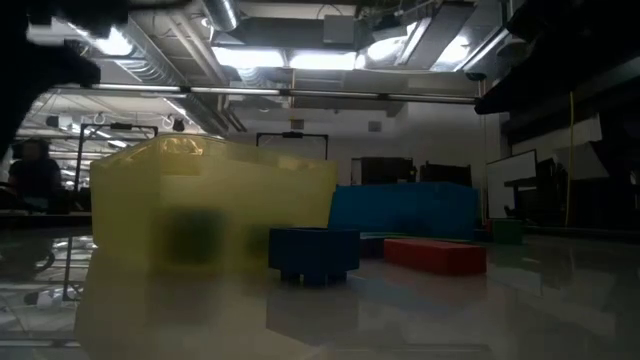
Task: Sort blocks by size
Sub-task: Put the large yellow wooden block into the blue bin
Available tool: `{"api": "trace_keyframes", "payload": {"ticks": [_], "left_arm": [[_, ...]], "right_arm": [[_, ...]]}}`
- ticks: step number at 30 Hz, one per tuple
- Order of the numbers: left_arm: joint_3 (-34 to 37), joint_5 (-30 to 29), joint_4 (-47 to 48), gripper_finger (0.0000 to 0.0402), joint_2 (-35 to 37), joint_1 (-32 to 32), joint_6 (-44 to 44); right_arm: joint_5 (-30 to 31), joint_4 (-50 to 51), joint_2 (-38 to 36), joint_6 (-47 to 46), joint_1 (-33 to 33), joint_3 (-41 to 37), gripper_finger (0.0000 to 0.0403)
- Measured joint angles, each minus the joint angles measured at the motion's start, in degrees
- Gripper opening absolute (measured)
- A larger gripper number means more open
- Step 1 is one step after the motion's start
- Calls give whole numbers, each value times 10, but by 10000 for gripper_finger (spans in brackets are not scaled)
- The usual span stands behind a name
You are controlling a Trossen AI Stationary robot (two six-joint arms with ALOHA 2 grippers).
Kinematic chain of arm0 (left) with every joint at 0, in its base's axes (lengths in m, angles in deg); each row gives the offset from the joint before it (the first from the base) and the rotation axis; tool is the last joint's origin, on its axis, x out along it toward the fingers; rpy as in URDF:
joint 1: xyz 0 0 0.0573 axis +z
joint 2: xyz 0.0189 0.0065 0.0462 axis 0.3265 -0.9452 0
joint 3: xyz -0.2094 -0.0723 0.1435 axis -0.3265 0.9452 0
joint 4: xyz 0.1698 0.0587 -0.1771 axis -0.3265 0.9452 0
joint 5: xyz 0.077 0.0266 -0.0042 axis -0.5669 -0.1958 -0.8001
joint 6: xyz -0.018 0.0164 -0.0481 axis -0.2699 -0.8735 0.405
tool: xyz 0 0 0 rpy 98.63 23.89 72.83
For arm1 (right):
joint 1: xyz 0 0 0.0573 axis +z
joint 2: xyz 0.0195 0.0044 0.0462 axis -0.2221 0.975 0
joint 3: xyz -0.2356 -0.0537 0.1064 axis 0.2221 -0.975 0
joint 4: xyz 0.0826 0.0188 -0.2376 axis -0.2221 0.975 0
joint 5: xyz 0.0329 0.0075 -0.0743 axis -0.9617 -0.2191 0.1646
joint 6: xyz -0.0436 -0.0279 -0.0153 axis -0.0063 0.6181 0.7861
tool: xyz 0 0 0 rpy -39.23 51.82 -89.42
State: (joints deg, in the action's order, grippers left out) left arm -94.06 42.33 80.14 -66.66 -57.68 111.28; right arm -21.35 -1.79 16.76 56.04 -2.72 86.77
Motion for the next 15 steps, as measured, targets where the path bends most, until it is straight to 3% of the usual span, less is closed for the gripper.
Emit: {"api": "trace_keyframes", "payload": {"ticks": [15], "left_arm": [[97,1,-61,209,0,6,0]], "right_arm": [[0,0,0,0,0,0,189]]}}
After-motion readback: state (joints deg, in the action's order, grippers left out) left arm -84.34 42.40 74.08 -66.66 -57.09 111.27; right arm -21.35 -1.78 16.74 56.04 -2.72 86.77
